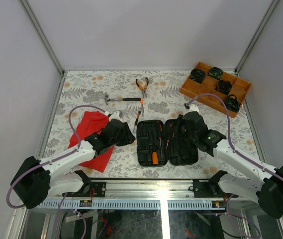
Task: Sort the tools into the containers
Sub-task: Place the screwdriver in the storage box.
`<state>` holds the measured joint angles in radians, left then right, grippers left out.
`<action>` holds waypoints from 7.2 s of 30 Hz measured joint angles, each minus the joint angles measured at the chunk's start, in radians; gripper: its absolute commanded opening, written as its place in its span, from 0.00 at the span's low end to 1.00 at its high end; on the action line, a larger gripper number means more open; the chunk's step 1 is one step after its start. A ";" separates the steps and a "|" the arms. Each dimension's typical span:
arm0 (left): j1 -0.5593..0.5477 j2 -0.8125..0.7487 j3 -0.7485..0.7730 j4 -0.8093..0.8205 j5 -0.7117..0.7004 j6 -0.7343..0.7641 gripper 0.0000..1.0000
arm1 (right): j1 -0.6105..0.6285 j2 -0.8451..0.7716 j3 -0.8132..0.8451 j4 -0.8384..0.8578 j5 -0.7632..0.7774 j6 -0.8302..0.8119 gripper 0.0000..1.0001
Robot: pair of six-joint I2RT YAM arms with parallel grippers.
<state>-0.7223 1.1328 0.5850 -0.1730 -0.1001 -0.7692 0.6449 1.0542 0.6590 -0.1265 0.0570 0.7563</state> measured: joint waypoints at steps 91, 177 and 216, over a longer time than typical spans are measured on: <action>0.017 0.231 -0.138 0.424 0.220 0.251 0.44 | 0.067 0.783 0.569 -0.200 -0.181 -0.101 0.28; 0.023 0.306 -0.099 0.428 0.301 0.280 0.40 | 0.175 0.867 0.703 -0.397 -0.029 -0.118 0.04; 0.029 0.231 -0.137 0.431 0.226 0.272 0.40 | 0.214 0.442 0.465 -0.252 0.063 -0.196 0.38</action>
<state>-0.6930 1.3636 0.4484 0.2577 0.1261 -0.4969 0.8585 1.4960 1.1240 -0.3782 0.1204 0.5598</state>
